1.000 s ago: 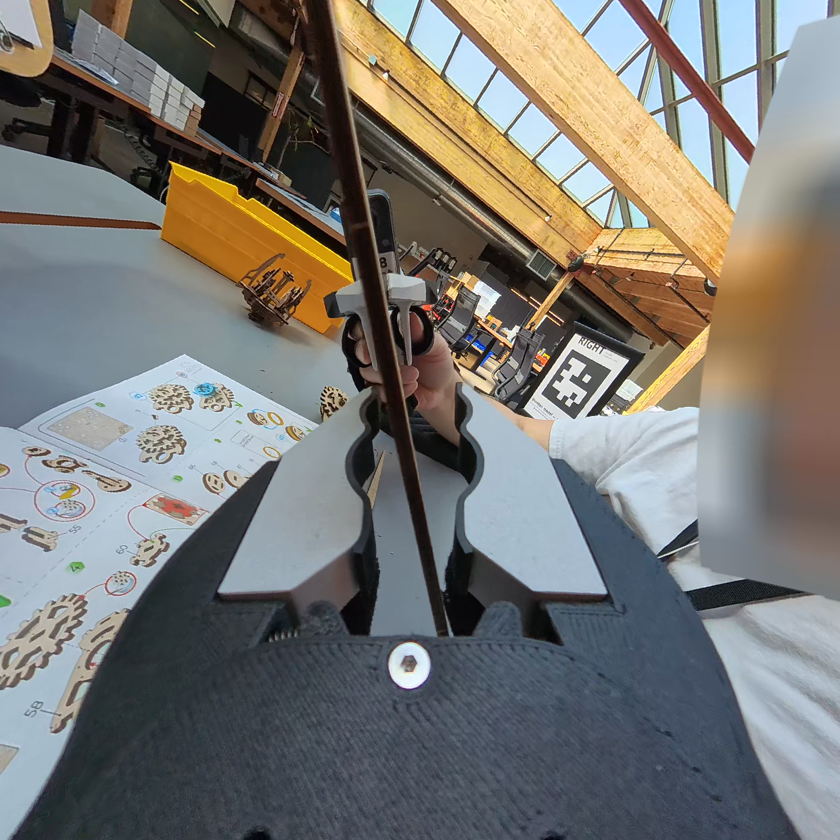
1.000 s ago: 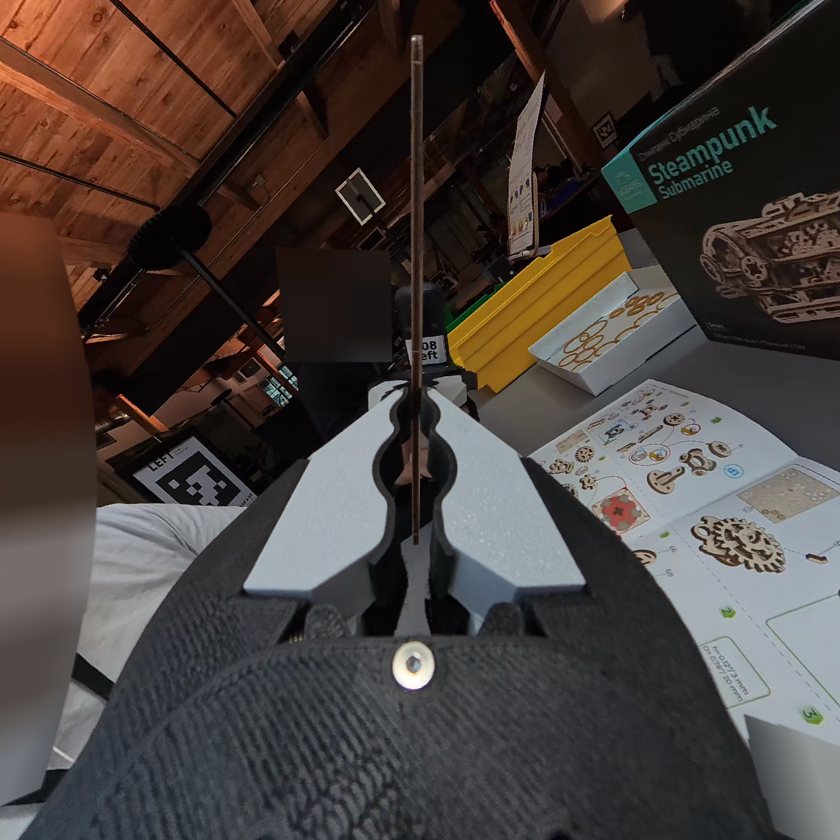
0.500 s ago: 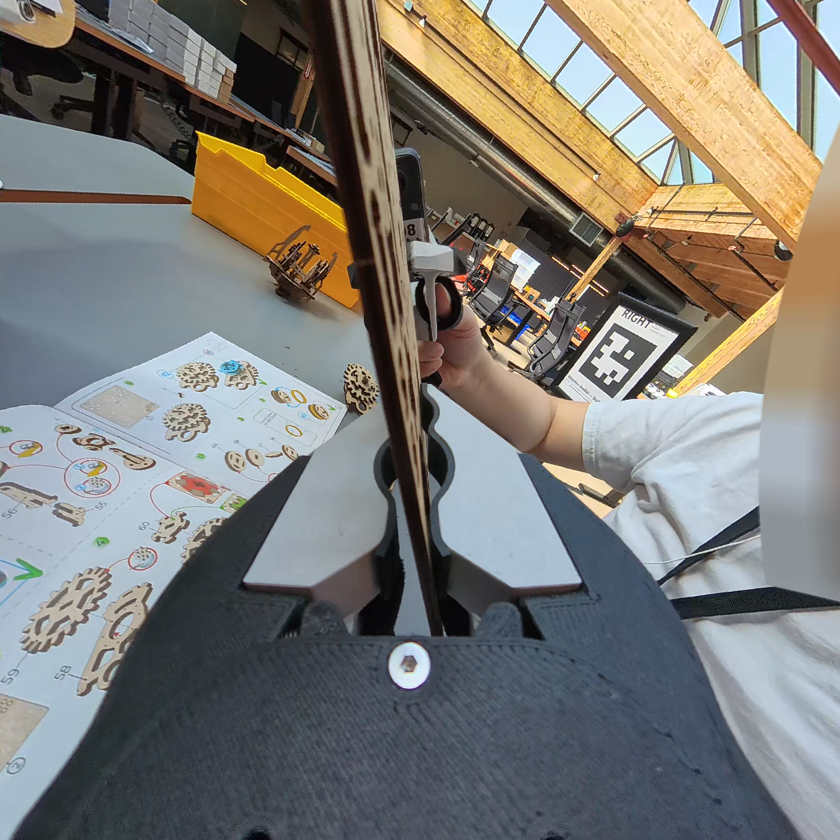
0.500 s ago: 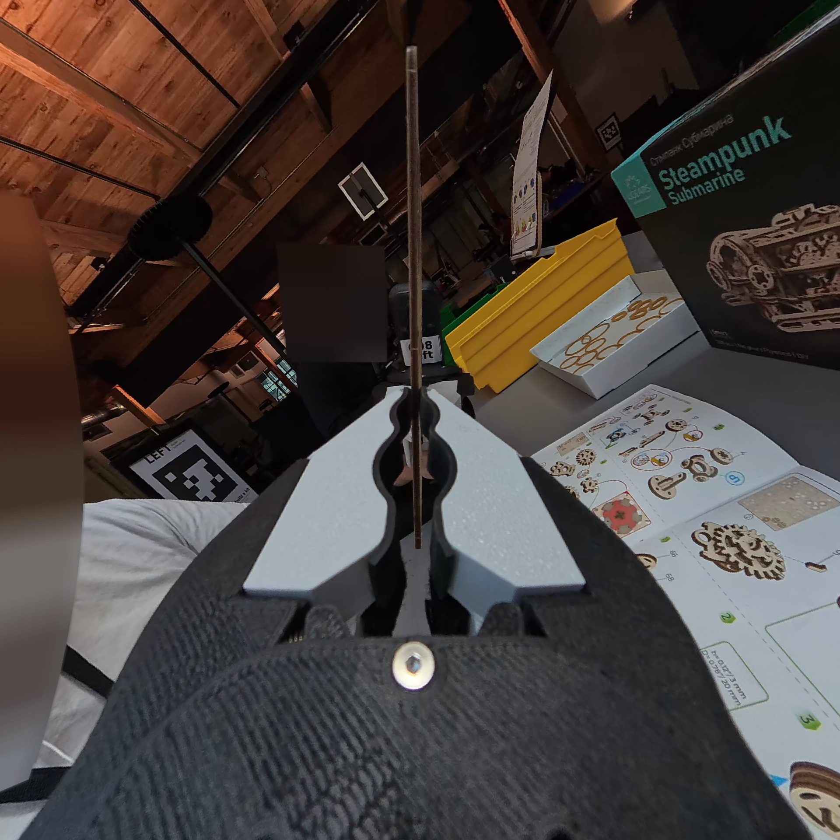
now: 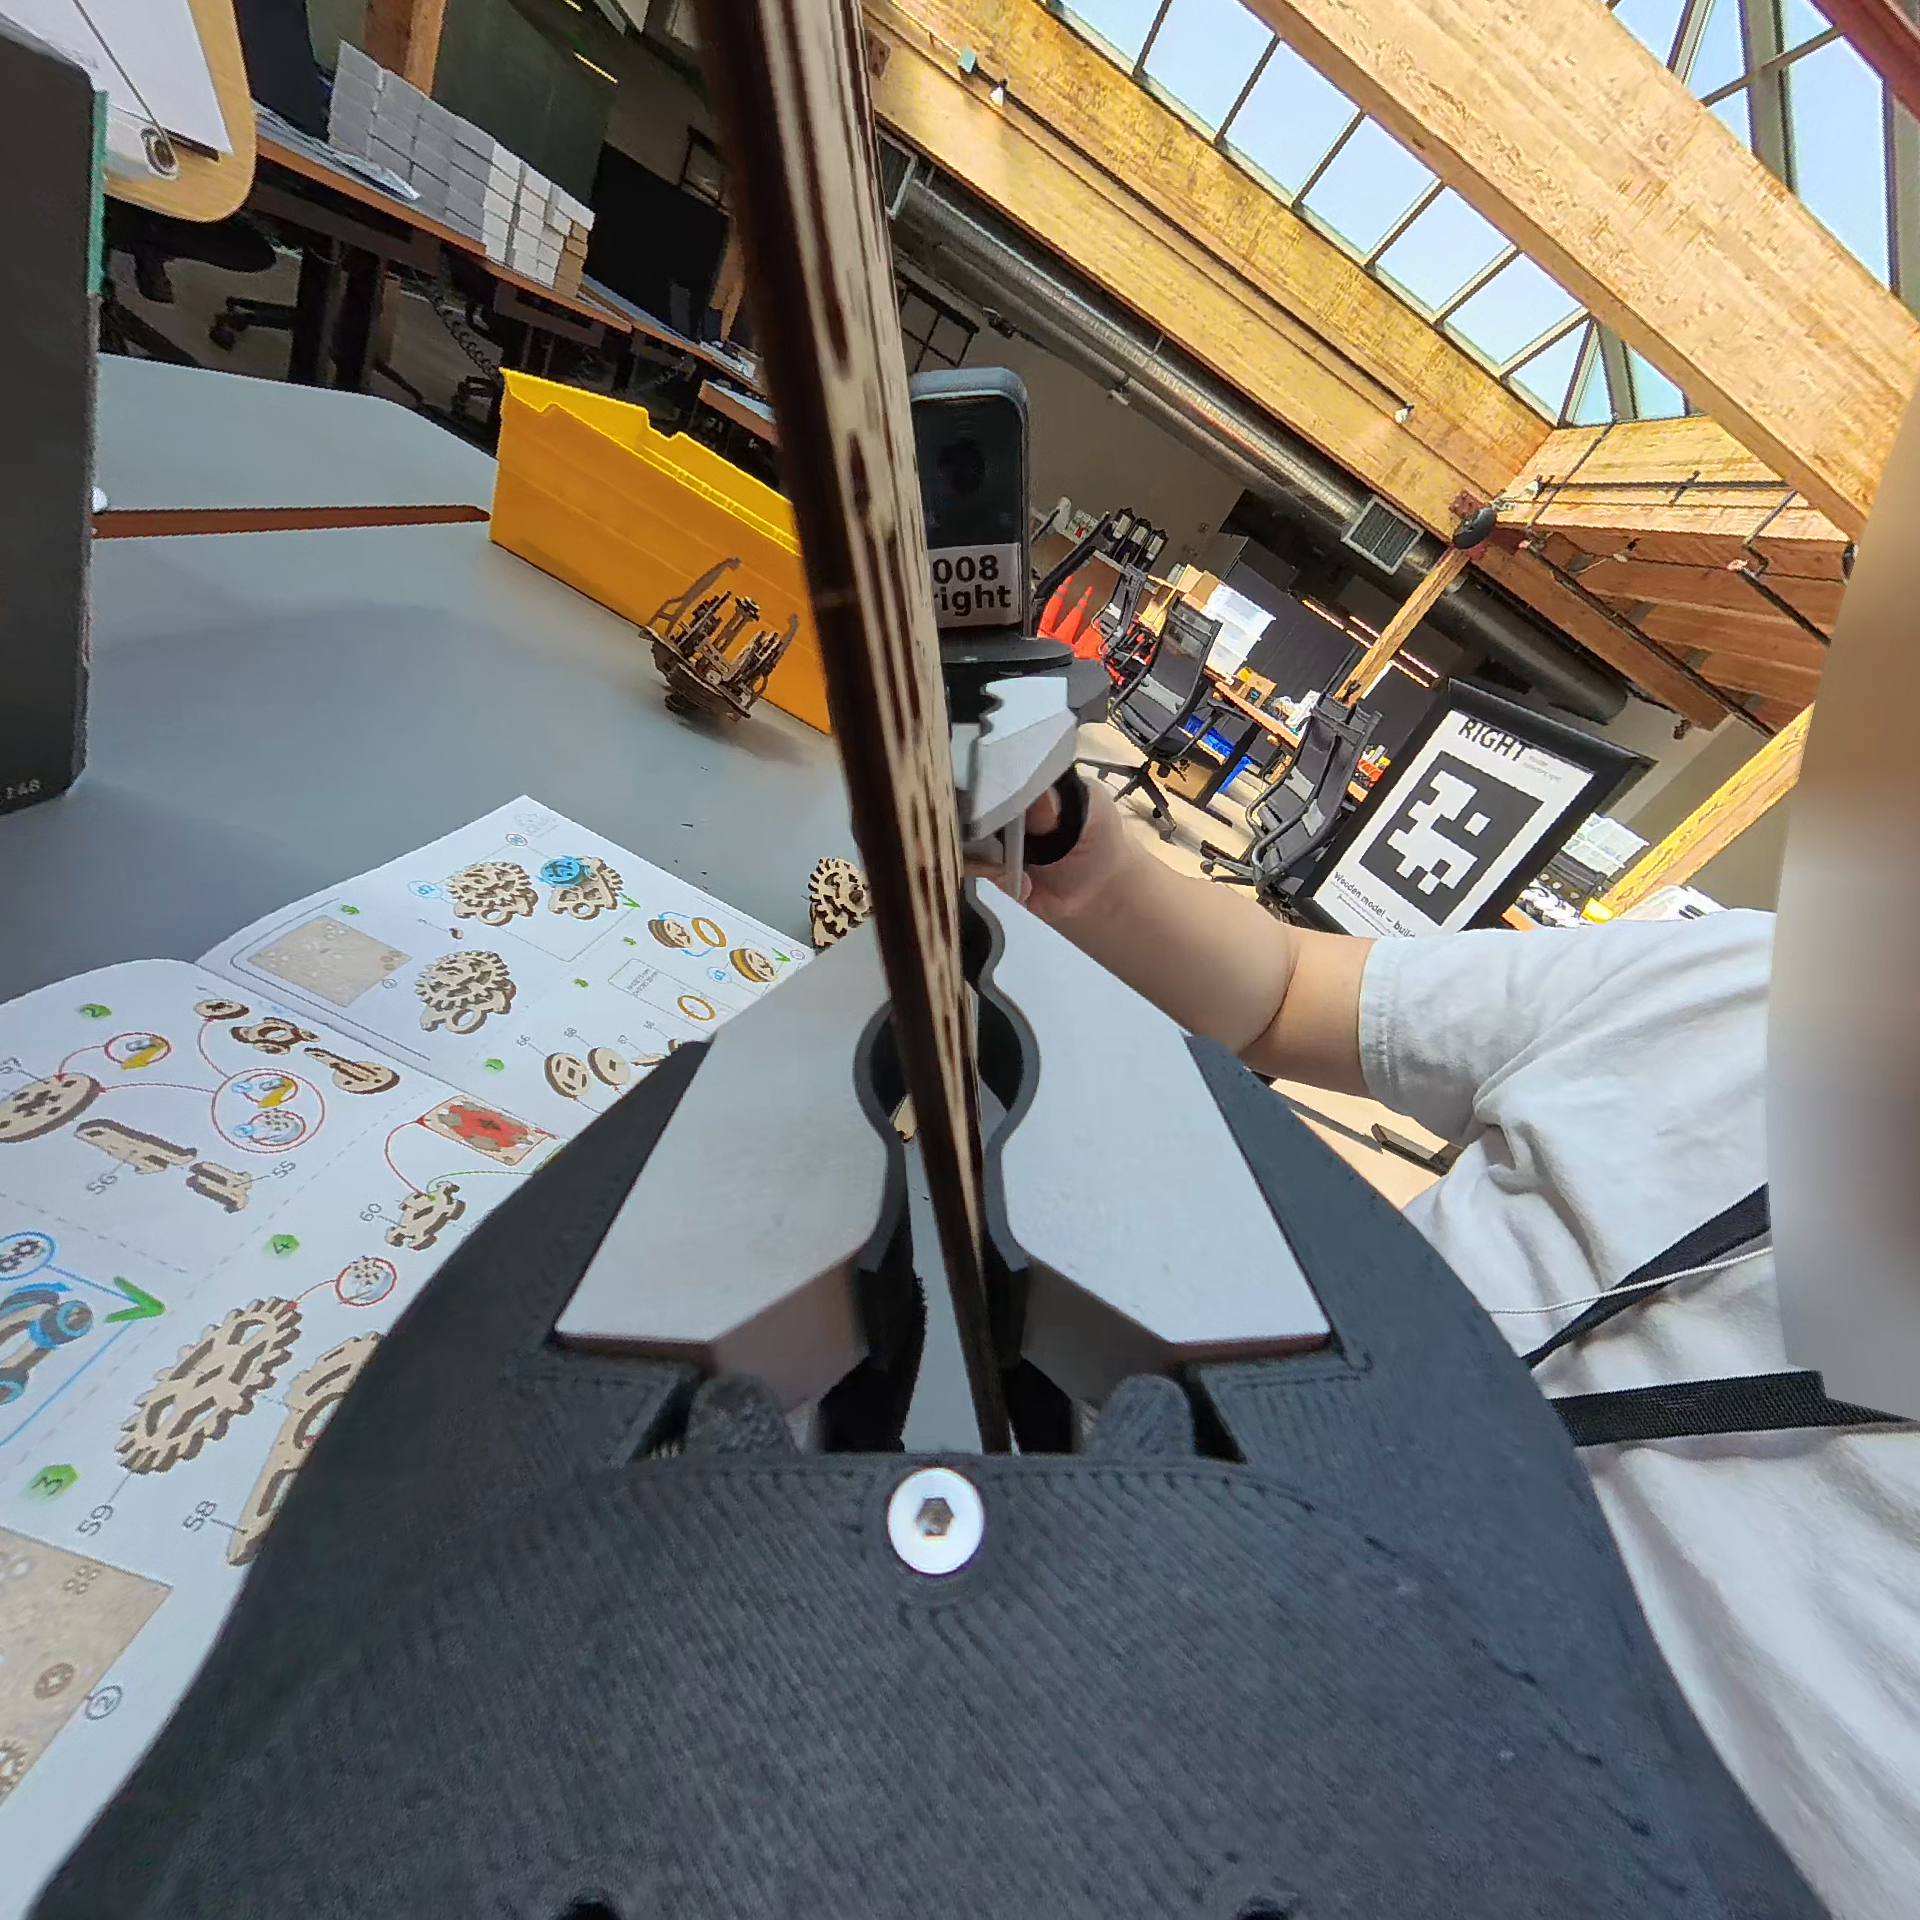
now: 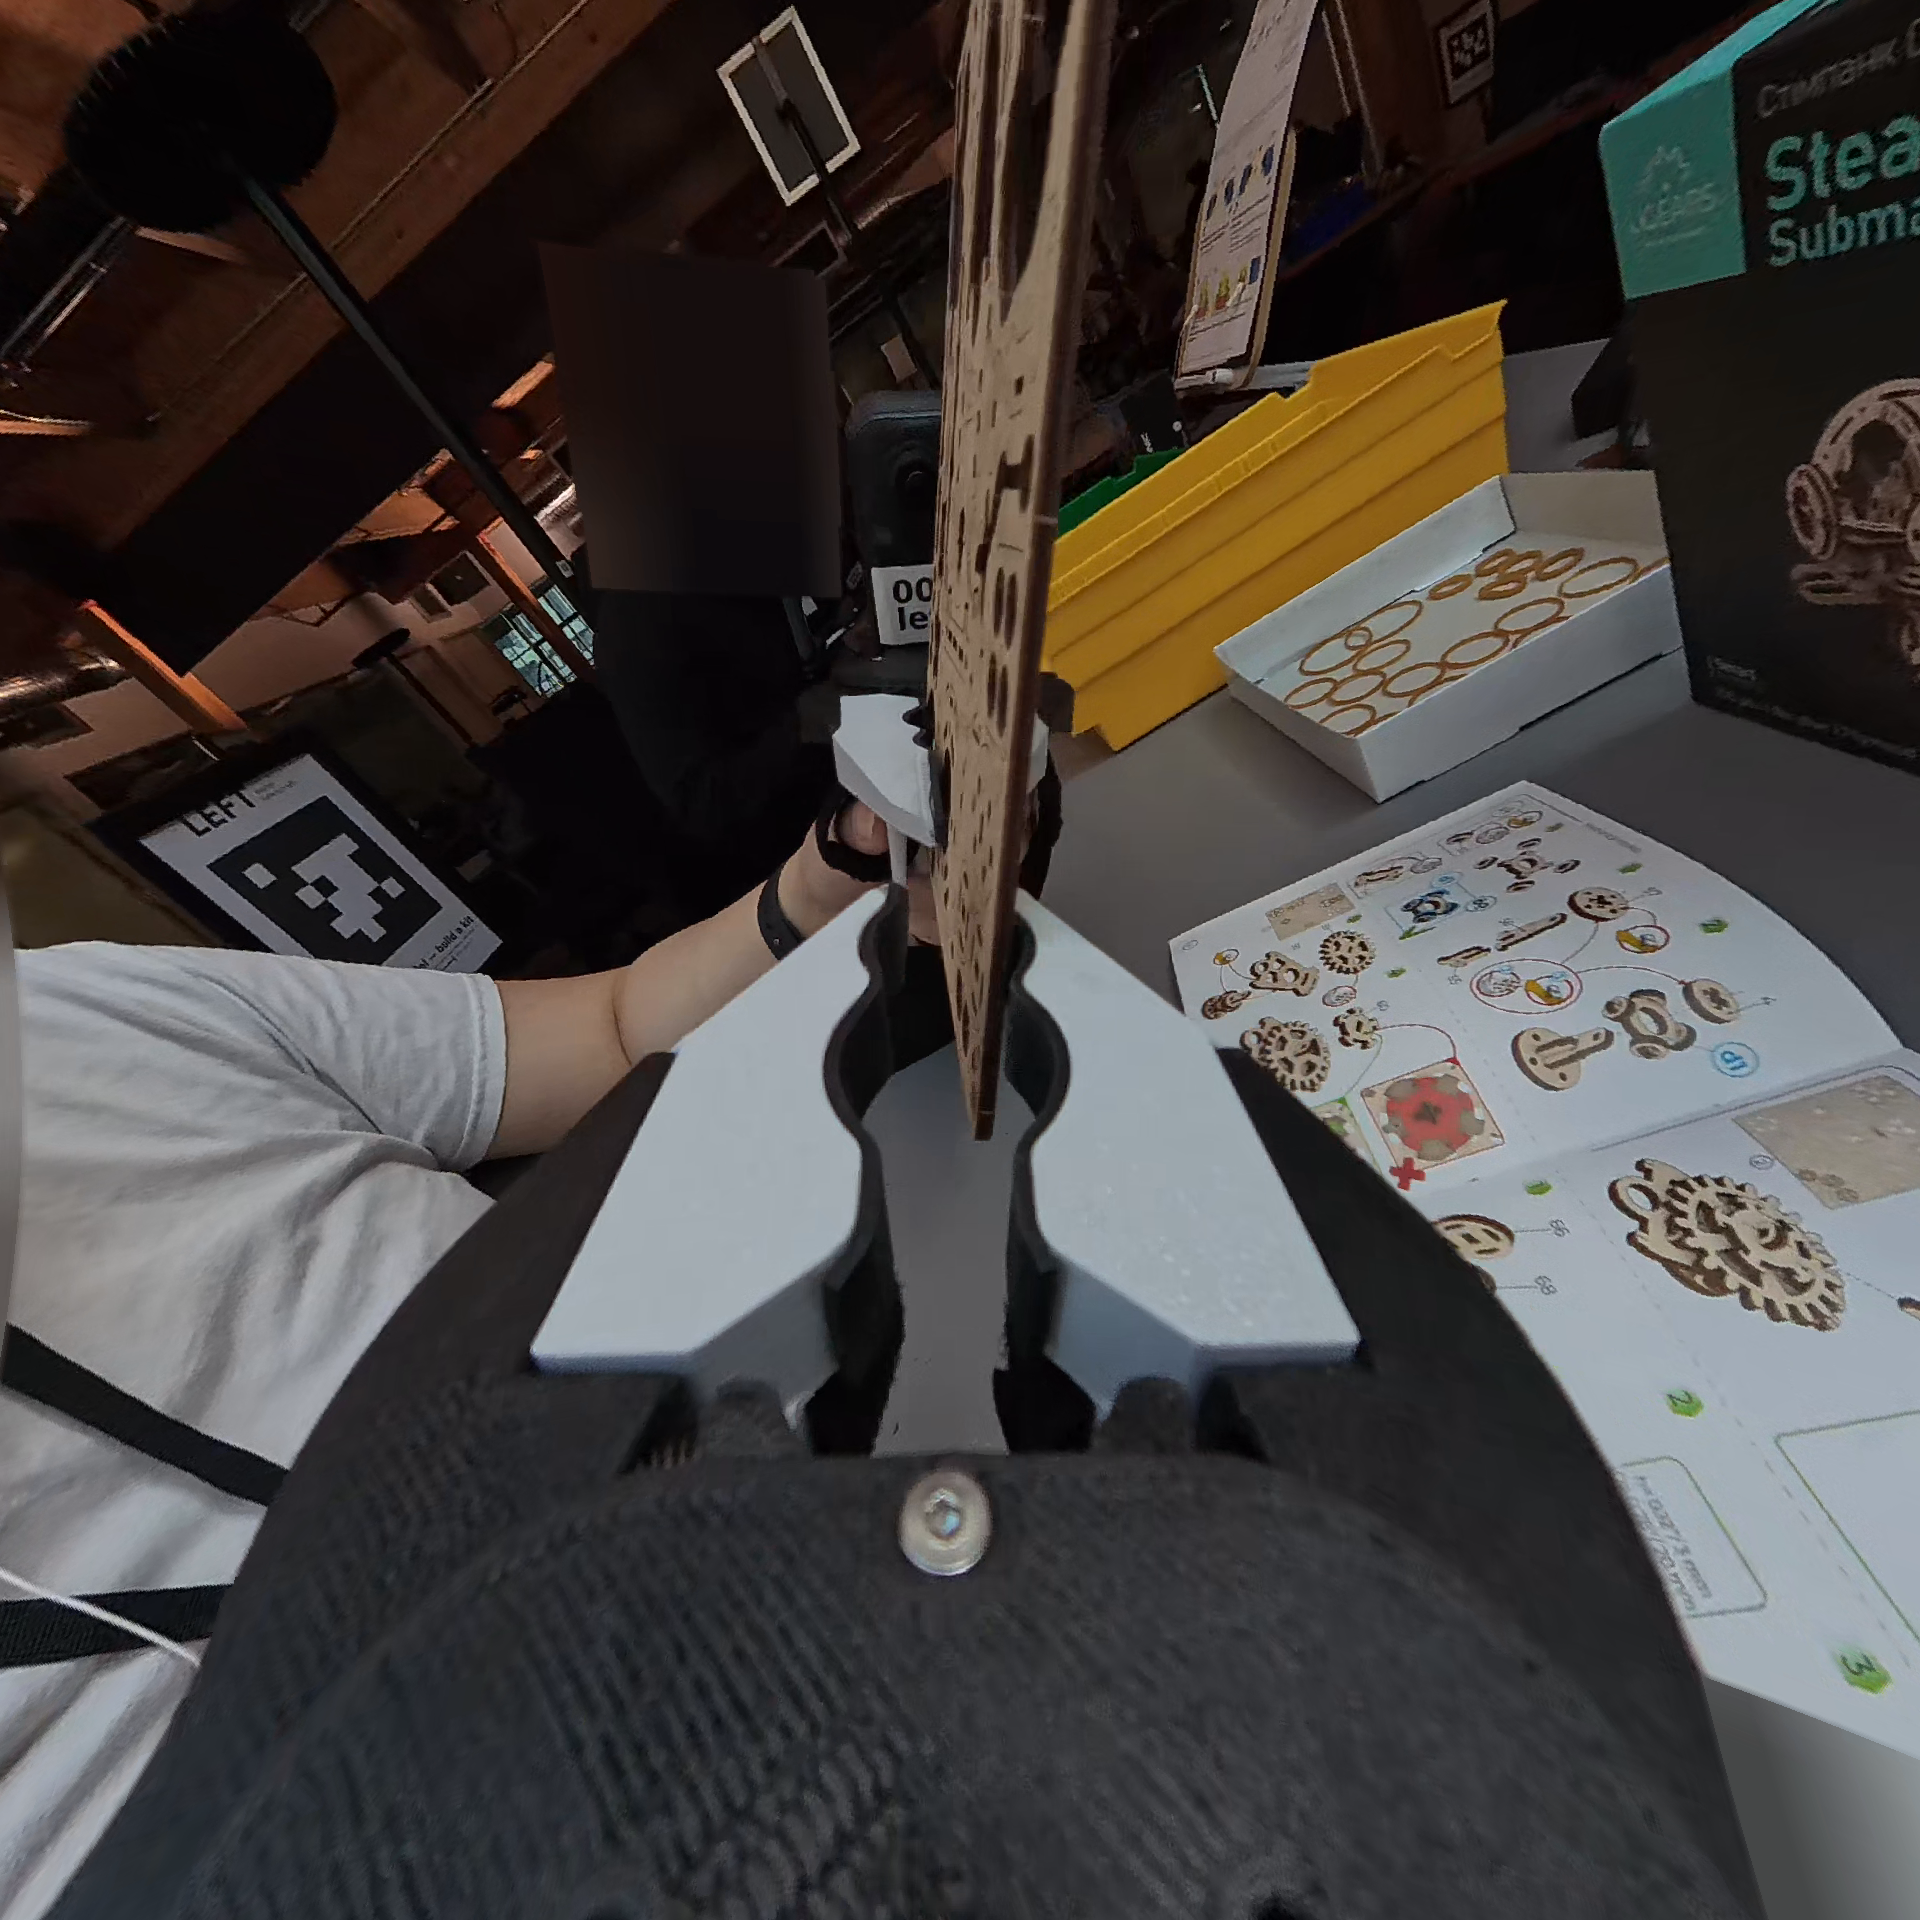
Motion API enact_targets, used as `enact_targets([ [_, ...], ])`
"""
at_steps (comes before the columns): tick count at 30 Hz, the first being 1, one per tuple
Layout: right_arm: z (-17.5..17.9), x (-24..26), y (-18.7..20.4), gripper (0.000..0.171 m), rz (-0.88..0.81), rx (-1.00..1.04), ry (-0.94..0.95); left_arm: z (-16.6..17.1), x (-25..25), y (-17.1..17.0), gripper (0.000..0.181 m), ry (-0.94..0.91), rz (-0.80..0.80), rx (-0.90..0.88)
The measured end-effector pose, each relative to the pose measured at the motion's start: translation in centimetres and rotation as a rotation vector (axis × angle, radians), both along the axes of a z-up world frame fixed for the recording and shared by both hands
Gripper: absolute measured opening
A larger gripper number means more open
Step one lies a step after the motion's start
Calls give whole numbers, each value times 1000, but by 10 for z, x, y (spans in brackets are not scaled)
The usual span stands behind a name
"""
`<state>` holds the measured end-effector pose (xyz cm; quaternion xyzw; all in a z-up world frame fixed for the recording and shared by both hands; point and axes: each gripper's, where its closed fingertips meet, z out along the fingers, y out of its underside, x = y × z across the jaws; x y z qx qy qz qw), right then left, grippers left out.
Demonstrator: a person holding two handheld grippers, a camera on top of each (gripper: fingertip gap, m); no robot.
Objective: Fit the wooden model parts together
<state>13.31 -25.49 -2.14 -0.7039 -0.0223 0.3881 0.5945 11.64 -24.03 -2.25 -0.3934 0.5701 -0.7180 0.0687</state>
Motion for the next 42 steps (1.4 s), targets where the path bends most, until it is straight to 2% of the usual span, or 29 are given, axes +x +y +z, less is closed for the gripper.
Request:
enact_targets([
  [1, -2, 0, 0, 2, 3, -16, 8, 0, 0, -1, 0, -3, -4, 2],
  [3, 1, -1, -2, 1, 19, -9, 30, 3, -1, -3, 1, -20, -8, -2],
  [5, 7, 0, -3, 1, 6, 8, 57, 6, -2, -4, 13, -51, -5, -1],
  [7, 16, 5, -4, 1, -20, 42, 102, 11, -2, -5, 35, -67, 3, -11],
  [10, 24, 11, -5, 1, -56, 93, 143, 15, 1, -9, 39, -69, 21, -83],
  [14, 33, 15, -5, 1, -84, 140, 255, 15, 8, -22, 37, -21, 10, -266],
  [17, 33, 14, -3, 0, -97, 153, 298, 16, 14, -27, 30, -45, 52, -304],
  [20, 28, 8, 2, 0, -97, 143, 311, 19, 15, -28, 5, -85, 103, -290],
  [21, 27, 3, 3, 1, -75, 136, 309, 20, 15, -24, 1, -105, 137, -283],
  [23, 27, -2, 3, 3, -51, 137, 292, 21, 13, -22, 0, -127, 156, -229],
  [26, 41, 1, -4, 20, -16, 189, 313, 20, 11, -20, 0, -140, 177, -165],
  [30, 41, 8, -4, 21, -43, 168, 314, 18, 13, -18, 0, -119, 191, -167],
  [34, 29, 6, 2, 20, -66, 96, 259, 12, 15, -15, 0, -97, 207, -153],
  [39, 15, 3, 6, 2, -71, 33, 189, 12, 16, -19, 1, -108, 203, -102],
  [42, 18, 1, 3, 2, -36, 31, 221, 14, 14, -21, 5, -126, 205, -67],
])
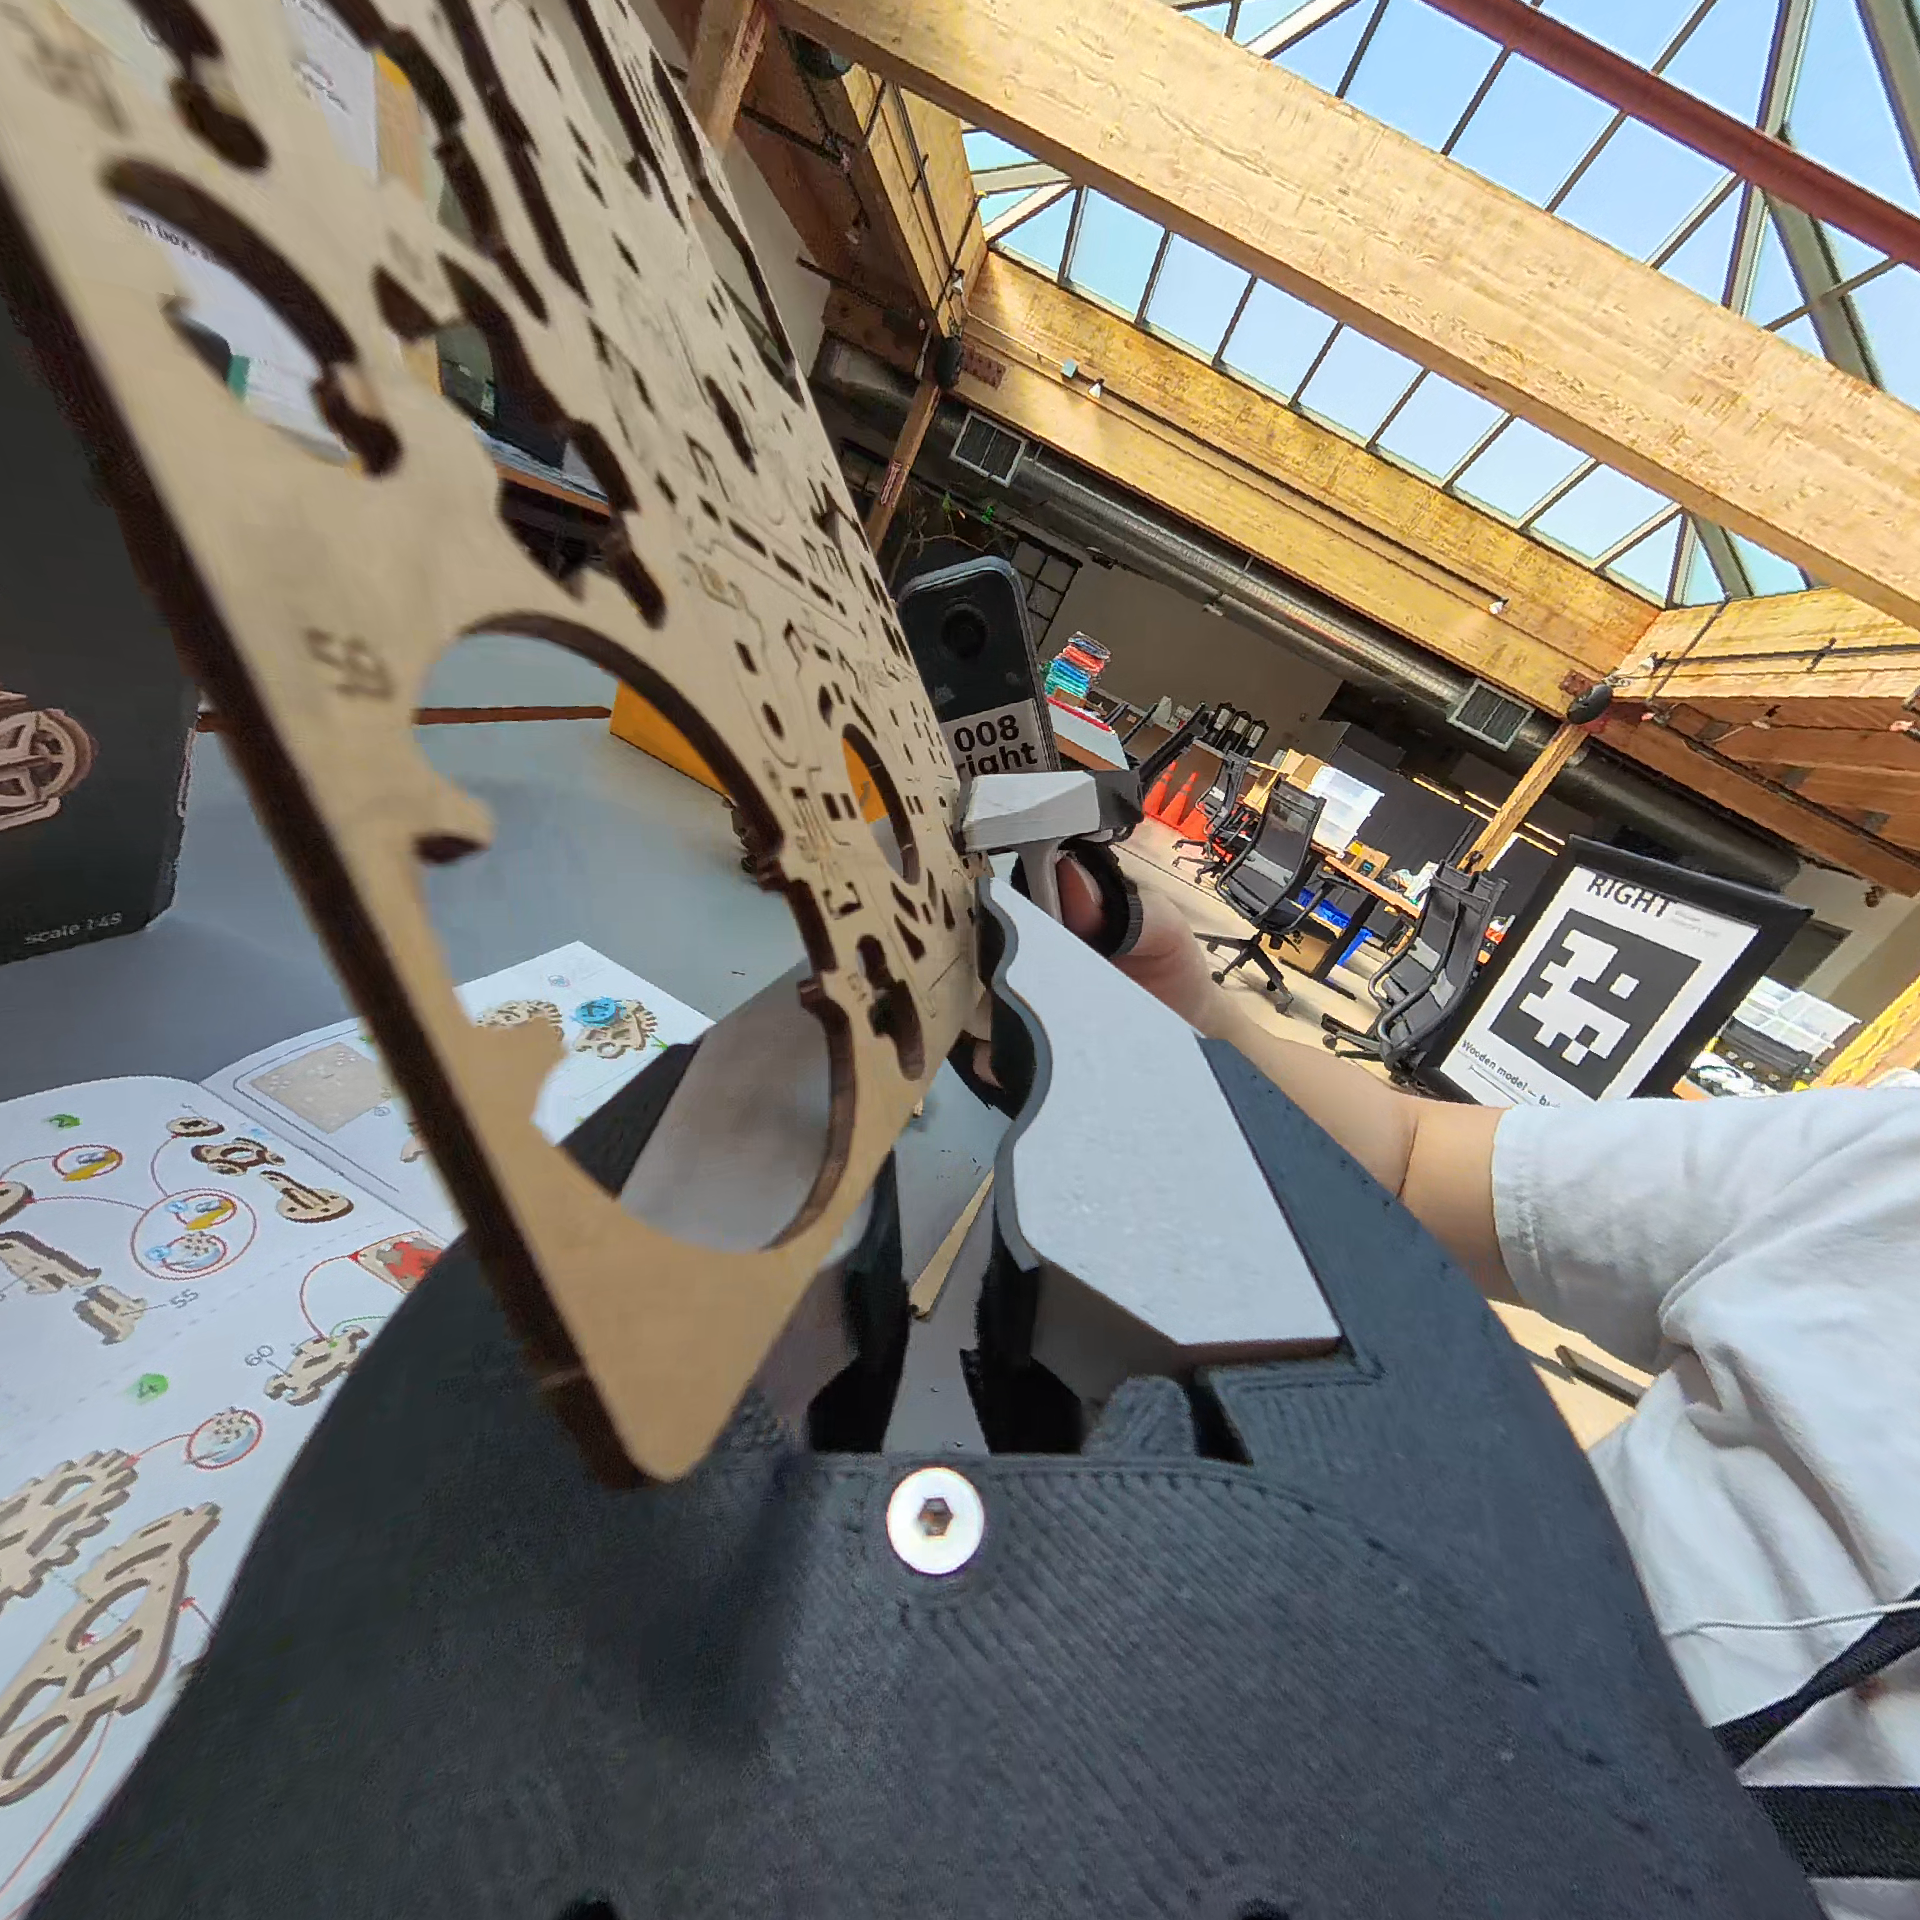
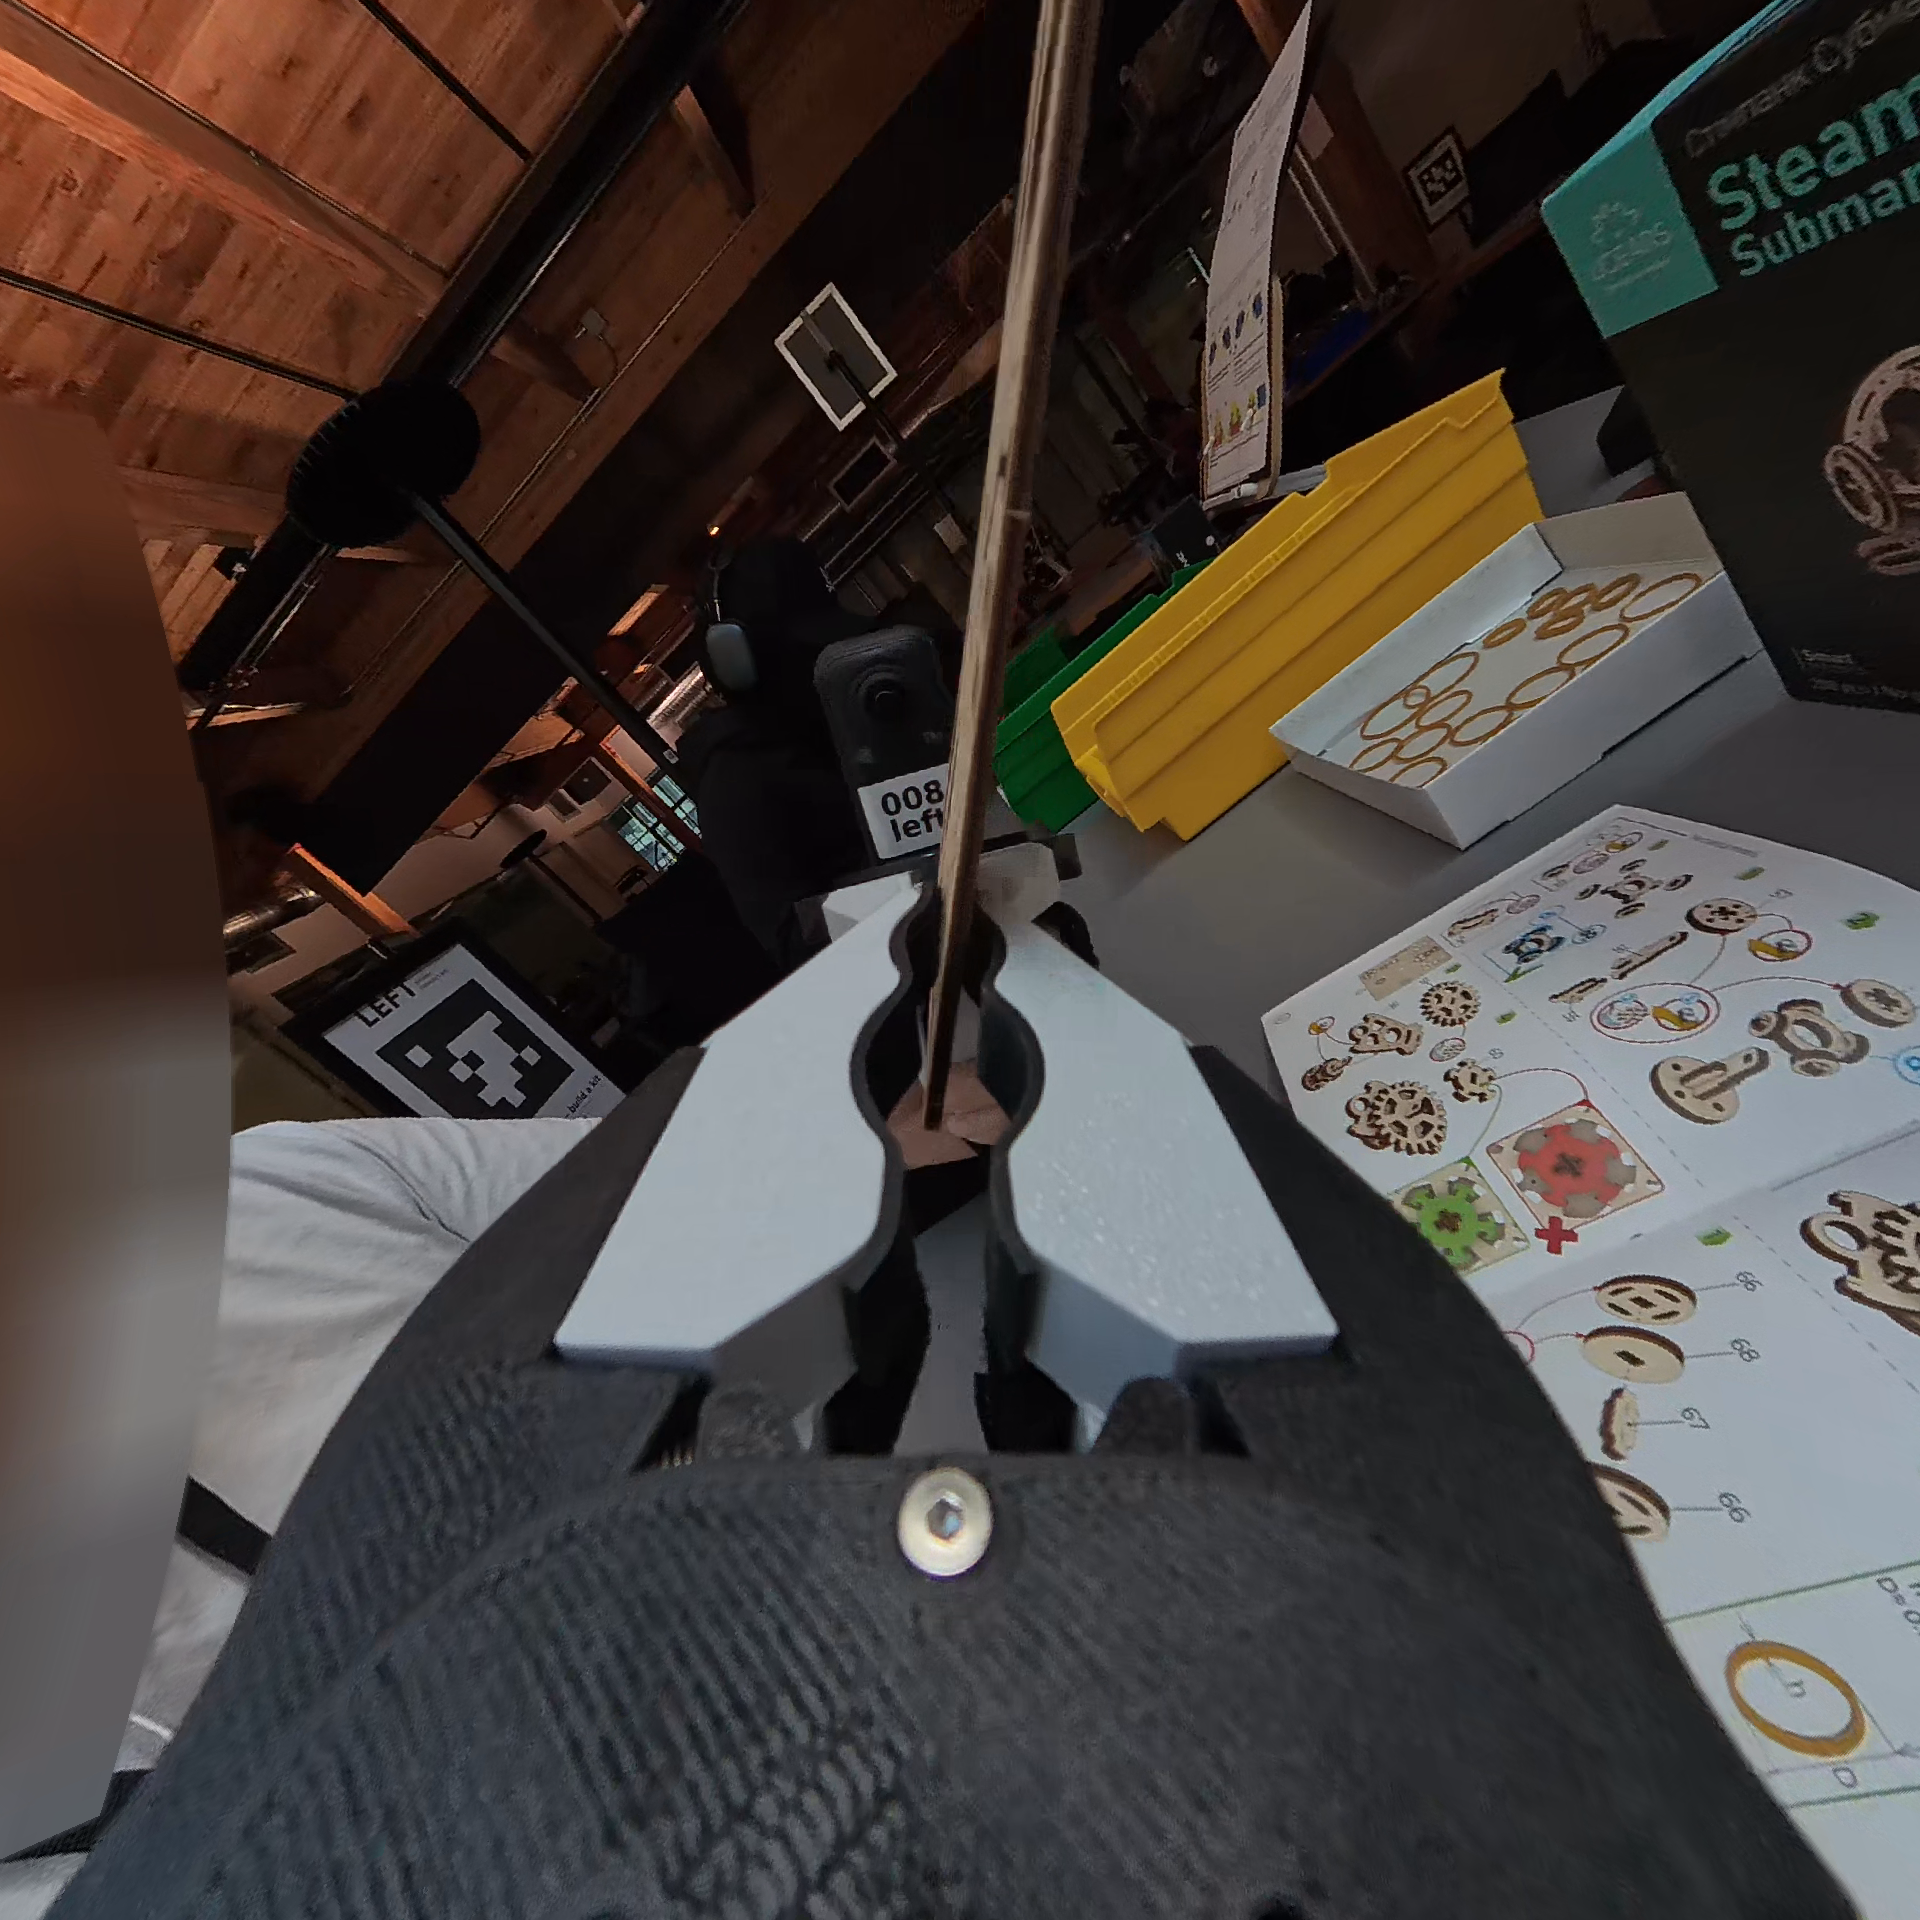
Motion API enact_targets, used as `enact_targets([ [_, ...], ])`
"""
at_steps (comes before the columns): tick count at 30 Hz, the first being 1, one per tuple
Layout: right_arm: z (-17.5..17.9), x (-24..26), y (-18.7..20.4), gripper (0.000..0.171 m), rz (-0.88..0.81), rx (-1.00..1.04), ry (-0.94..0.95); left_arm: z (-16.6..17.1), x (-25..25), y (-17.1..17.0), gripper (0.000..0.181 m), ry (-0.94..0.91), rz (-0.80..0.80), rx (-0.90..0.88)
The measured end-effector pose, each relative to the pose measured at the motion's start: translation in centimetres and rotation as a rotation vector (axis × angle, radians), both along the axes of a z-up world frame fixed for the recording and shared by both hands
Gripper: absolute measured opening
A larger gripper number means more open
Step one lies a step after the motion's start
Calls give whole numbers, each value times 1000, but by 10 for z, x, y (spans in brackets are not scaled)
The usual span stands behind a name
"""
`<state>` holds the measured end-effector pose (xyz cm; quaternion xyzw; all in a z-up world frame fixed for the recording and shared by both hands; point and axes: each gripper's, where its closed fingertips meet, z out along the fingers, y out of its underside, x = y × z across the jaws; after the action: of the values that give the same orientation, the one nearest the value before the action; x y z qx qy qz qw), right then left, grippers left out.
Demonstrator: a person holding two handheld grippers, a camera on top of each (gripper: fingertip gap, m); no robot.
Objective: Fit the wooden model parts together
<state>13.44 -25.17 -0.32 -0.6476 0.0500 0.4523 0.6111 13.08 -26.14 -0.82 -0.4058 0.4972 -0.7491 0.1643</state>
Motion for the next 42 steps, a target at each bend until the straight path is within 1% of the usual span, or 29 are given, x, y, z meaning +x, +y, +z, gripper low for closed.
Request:
enact_targets([
  [1, 1, 0, 0, 2, -3, 2, 0, 1, 0, 0, 9, -10, 13, 12],
  [3, 1, 0, 0, 1, -6, 9, -18, 4, 0, 1, 10, -27, 20, 5],
  [7, -1, -3, 0, 1, 0, 11, -67, 8, -1, 7, 7, -20, -14, -102],
  [8, -3, -4, 1, 1, 1, 10, -81, 8, -1, 10, 2, -14, -13, -128],
  [9, -4, -6, 1, 2, 5, 6, -92, 7, 0, 11, 2, -7, -12, -133],
  [20, -8, -5, 0, 3, -7, 14, -150, 5, -1, 8, 2, -36, 37, 8],
  [23, -5, -8, -2, 1, 21, 21, -122, 7, -3, 6, 2, -52, 16, 0],
  [26, -6, -6, -3, 1, 17, 24, -129, 7, -3, 4, 8, -47, -11, -19],
  [29, -7, -5, -3, 1, 19, 23, -137, 6, -2, 3, 6, -27, -31, -44],
  [30, -8, -6, -3, 1, 21, 22, -145, 4, -1, 5, 1, -14, -26, -44],
  [34, -11, -6, -2, 2, 16, 16, -167, 1, 0, 6, 0, 6, -5, -17],
  [38, -17, -2, 2, 5, -17, -13, -194, -4, 3, 8, 1, 20, 54, 33],
  [42, -18, -1, 2, 5, -47, -19, -245, -5, 3, 9, 1, 35, 49, -8],
])
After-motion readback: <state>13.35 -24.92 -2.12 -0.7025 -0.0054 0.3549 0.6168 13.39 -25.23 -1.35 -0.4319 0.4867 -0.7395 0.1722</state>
